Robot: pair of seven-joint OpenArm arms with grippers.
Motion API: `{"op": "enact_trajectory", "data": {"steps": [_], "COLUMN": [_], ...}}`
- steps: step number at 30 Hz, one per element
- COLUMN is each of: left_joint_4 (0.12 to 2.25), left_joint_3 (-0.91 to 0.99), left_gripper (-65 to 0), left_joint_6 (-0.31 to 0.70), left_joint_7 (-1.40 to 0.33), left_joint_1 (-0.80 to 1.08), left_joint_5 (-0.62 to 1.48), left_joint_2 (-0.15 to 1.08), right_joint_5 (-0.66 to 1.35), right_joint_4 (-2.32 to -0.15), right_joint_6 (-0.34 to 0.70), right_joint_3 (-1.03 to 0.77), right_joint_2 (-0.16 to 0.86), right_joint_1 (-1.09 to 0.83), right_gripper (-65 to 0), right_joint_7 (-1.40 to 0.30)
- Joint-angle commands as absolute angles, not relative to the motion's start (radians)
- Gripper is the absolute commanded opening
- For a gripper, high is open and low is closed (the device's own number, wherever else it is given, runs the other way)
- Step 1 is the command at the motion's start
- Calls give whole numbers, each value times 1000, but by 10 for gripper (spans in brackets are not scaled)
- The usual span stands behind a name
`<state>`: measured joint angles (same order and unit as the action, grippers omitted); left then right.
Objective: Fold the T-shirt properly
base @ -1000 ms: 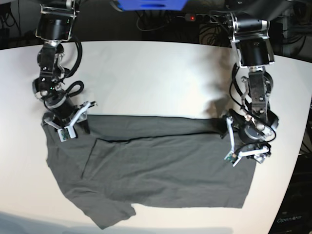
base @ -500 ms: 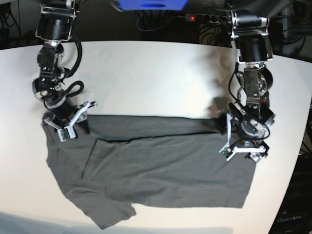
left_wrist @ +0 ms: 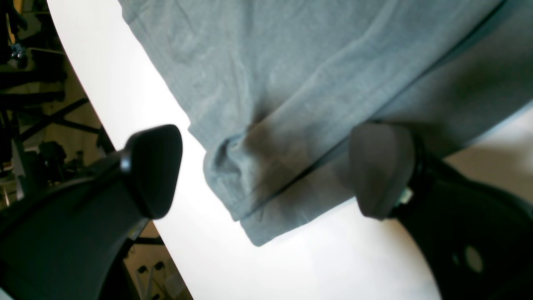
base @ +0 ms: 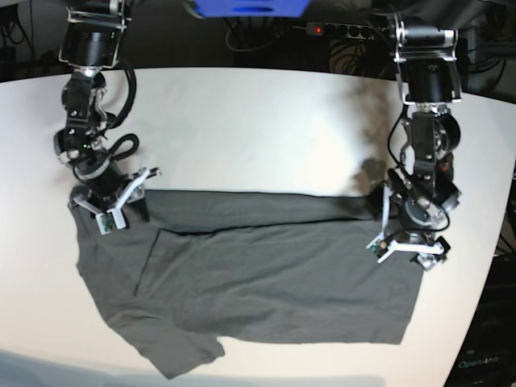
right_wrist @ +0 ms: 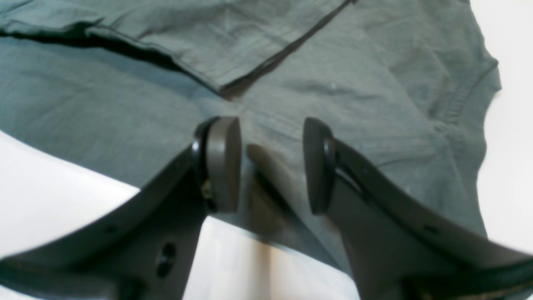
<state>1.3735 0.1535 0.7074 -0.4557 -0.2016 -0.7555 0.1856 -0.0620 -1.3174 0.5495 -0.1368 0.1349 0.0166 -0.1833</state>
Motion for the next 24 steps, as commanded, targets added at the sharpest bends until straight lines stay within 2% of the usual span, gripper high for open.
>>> {"op": "enact_trajectory", "data": {"steps": [1,11,24], "left_joint_4": [1386,1385,1365], "left_joint_3": [154,64,64], "left_gripper": [-24,-24,-24], "left_joint_6": [698,698,698], "left_joint_7": [-444,-443,-443], "left_joint_1": [-225,-183,-191], "left_joint_5": [-753,-754,-754], "left_joint_2": [197,239,237], "right_joint_5": [-50,-50,-50], "right_joint_4": [-1333,-1333,-1333], "right_joint_6": [545,545,545], "right_joint_3": [-139,-139,-139], "right_joint_2": [145,147,147], "right_joint_1": [35,35,25], "right_gripper": [-422,-422,-422], "right_joint_7": [-157,-157,-157]}}
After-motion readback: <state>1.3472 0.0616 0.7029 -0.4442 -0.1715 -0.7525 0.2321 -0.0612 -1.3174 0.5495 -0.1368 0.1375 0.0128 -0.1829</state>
